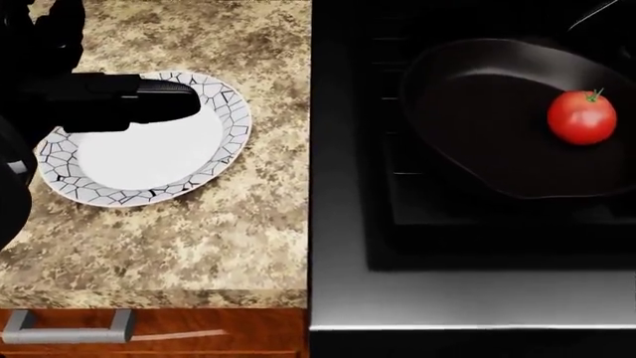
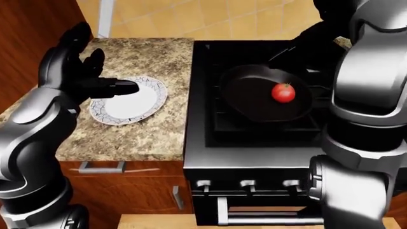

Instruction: Pick the tomato from the pan and place it on the plate.

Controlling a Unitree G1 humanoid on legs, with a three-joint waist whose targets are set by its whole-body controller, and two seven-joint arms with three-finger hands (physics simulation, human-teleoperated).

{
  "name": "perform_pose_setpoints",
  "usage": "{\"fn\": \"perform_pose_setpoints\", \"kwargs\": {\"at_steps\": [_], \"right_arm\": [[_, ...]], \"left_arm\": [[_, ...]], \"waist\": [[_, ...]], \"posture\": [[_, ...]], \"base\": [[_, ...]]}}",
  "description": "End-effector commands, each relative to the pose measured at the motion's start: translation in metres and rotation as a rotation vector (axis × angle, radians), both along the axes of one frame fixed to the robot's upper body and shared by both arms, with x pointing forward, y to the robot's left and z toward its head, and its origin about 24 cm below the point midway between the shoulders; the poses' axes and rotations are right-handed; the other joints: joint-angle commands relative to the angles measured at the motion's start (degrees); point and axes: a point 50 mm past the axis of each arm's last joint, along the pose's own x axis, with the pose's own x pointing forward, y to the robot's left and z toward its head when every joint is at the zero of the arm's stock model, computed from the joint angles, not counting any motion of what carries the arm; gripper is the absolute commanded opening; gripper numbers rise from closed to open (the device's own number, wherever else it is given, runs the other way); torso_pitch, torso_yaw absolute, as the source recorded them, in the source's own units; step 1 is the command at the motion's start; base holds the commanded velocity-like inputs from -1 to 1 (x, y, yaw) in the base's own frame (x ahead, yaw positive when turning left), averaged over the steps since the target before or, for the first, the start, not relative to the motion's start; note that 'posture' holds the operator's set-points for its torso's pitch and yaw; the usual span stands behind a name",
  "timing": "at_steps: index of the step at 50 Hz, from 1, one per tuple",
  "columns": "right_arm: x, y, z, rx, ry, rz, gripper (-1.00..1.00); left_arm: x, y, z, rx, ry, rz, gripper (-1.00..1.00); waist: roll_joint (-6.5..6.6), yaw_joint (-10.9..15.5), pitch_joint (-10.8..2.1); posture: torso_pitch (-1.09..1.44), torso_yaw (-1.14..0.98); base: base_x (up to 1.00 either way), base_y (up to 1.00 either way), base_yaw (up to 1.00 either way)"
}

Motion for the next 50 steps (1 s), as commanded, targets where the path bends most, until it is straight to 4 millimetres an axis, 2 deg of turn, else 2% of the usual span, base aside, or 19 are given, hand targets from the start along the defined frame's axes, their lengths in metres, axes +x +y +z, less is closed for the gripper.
{"fn": "perform_pose_setpoints", "kwargs": {"at_steps": [1,15,18,21,23,24,27,34,38,40,44,50], "right_arm": [[-0.009,-0.001,0.011,-0.041,-0.055,-0.013,0.97],[-0.017,-0.001,0.001,-0.152,0.015,0.010,0.82],[-0.018,-0.001,-0.002,-0.169,0.041,0.020,0.70],[-0.019,0.000,-0.005,-0.176,0.070,0.036,0.70],[-0.018,0.000,-0.006,-0.183,0.077,0.038,0.65],[-0.018,-0.001,-0.007,-0.186,0.082,0.040,0.53],[-0.015,-0.001,-0.006,-0.199,0.090,0.039,0.45],[-0.011,0.000,-0.008,-0.225,0.112,0.037,0.45],[-0.007,0.003,-0.016,-0.239,0.120,0.042,0.40],[-0.007,0.004,-0.016,-0.249,0.124,0.044,0.51],[-0.006,0.005,-0.019,-0.274,0.129,0.046,0.60],[-0.004,0.007,-0.025,-0.299,0.131,0.059,0.64]], "left_arm": [[-0.006,-0.001,0.015,0.003,-0.088,-0.003,1.00],[-0.005,-0.005,0.013,0.009,-0.082,-0.012,1.00],[-0.005,-0.004,0.012,0.008,-0.081,-0.012,1.00],[-0.004,-0.005,0.011,0.010,-0.079,-0.013,1.00],[-0.004,-0.005,0.011,0.010,-0.078,-0.014,1.00],[-0.004,-0.005,0.011,0.010,-0.078,-0.013,1.00],[-0.003,-0.006,0.009,0.013,-0.075,-0.015,1.00],[-0.004,-0.005,0.010,0.013,-0.076,-0.014,1.00],[-0.003,-0.004,0.010,0.011,-0.074,-0.012,1.00],[-0.003,-0.004,0.011,0.011,-0.076,-0.011,1.00],[-0.003,-0.003,0.011,0.011,-0.077,-0.009,1.00],[-0.004,-0.002,0.012,0.011,-0.078,-0.006,1.00]], "waist": [[-0.11,0.0,-1.51],[-0.02,-0.2,-1.56],[-0.04,-0.2,-1.61],[-0.07,-0.2,-1.64],[-0.06,-0.2,-1.61],[-0.05,-0.3,-1.61],[-0.02,-0.3,-1.63],[0.03,-0.3,-1.65],[0.05,-0.3,-1.62],[0.02,-0.3,-1.69],[0.10,-0.3,-1.70],[0.10,-0.3,-1.76]], "posture": [[0.00,0.00],[0.00,0.00],[0.00,0.00],[0.00,0.00],[0.00,0.00],[0.00,0.00],[0.00,0.00],[0.00,0.00],[0.00,0.00],[0.00,0.00],[0.00,0.00],[0.00,0.00]], "base": [[0.00,0.00,0.00],[0.00,0.00,0.00],[0.00,0.00,0.00],[0.00,0.00,0.00],[0.00,0.00,0.00],[0.00,0.00,0.00],[0.00,0.00,0.00],[0.00,0.00,0.00],[0.00,0.00,0.00],[0.00,0.00,0.00],[0.00,0.00,0.00],[0.00,0.00,0.00]]}}
